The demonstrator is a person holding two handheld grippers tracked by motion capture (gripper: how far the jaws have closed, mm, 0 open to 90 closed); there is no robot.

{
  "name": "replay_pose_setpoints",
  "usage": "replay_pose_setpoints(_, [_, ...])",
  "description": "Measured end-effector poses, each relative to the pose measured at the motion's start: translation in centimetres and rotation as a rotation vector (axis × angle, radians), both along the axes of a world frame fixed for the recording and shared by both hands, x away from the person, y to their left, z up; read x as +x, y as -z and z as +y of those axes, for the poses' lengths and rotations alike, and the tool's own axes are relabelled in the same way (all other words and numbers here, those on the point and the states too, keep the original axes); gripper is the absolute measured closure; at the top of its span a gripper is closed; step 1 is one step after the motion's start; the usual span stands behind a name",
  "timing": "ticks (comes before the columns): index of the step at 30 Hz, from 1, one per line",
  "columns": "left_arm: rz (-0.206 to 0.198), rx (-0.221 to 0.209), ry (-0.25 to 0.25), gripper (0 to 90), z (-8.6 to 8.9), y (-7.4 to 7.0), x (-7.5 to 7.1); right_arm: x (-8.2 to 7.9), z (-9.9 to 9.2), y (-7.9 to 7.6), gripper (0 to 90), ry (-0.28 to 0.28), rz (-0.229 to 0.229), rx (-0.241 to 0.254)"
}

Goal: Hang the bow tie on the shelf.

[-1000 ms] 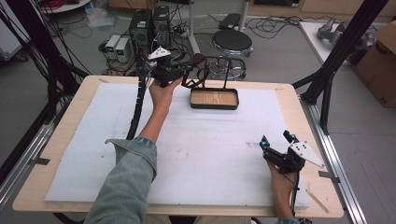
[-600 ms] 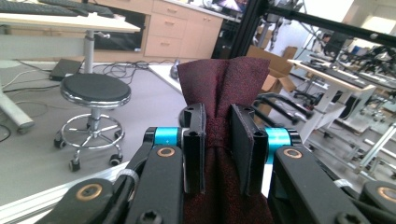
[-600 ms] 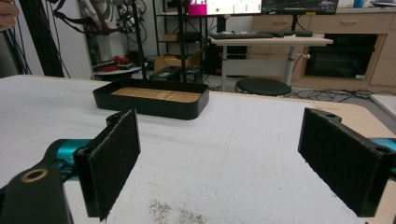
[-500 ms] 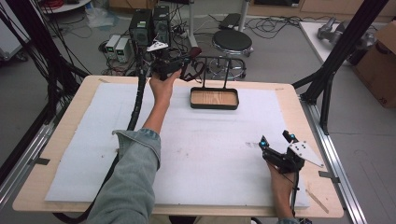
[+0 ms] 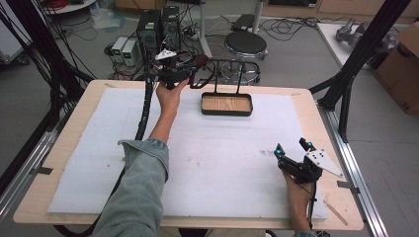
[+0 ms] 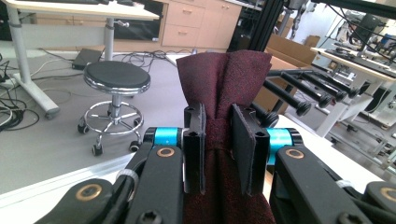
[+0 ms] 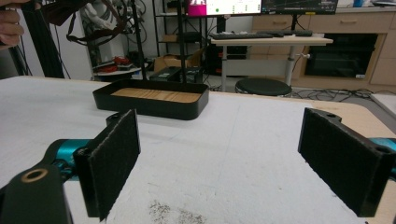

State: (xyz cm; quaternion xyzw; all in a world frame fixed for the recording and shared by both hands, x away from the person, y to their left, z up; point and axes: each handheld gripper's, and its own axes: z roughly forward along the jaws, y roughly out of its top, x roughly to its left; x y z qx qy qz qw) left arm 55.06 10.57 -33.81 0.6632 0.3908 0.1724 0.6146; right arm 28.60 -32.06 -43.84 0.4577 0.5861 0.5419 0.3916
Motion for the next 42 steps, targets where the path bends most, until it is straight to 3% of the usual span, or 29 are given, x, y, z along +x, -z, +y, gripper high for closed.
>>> replay_pose_setpoints(7, [0.008, 0.016, 0.000, 73.7, 0.0, 0.4, 0.0, 0.0, 0.0, 0.0, 12.1, 0.001, 0.000, 0.000])
replay_pose_setpoints(10, [0.010, -0.001, 0.007, 73.6, 0.1, 0.5, 0.0, 0.0, 0.0, 0.0, 12.1, 0.000, 0.000, 0.000])
replay_pose_setpoints(16, [-0.008, 0.026, -0.003, 70.3, 0.2, 0.1, -0.2, 0.0, 0.0, 0.0, 12.1, 0.000, 0.002, 0.001])
replay_pose_setpoints(20, [-0.037, 0.092, -0.001, 65.5, 0.5, -0.7, -0.8, 0.0, 0.0, 0.0, 12.1, 0.000, 0.002, 0.002])
replay_pose_setpoints(21, [-0.037, 0.092, -0.001, 64.4, 0.5, -0.7, -0.8, 0.0, 0.0, 0.0, 12.1, 0.001, 0.003, 0.003])
replay_pose_setpoints(28, [-0.135, 0.204, 0.012, 57.9, 1.3, -2.3, -2.9, 0.0, 0.0, 0.0, 12.1, 0.004, 0.000, 0.000])
replay_pose_setpoints(37, [-0.156, 0.192, 0.028, 52.1, 3.9, -3.5, -4.9, 0.0, 0.0, 0.0, 12.1, 0.007, 0.000, 0.002])
replay_pose_setpoints(42, [-0.162, 0.219, 0.041, 47.9, 5.6, -3.9, -6.4, 0.0, 0.0, 0.0, 12.1, 0.008, 0.001, 0.002])
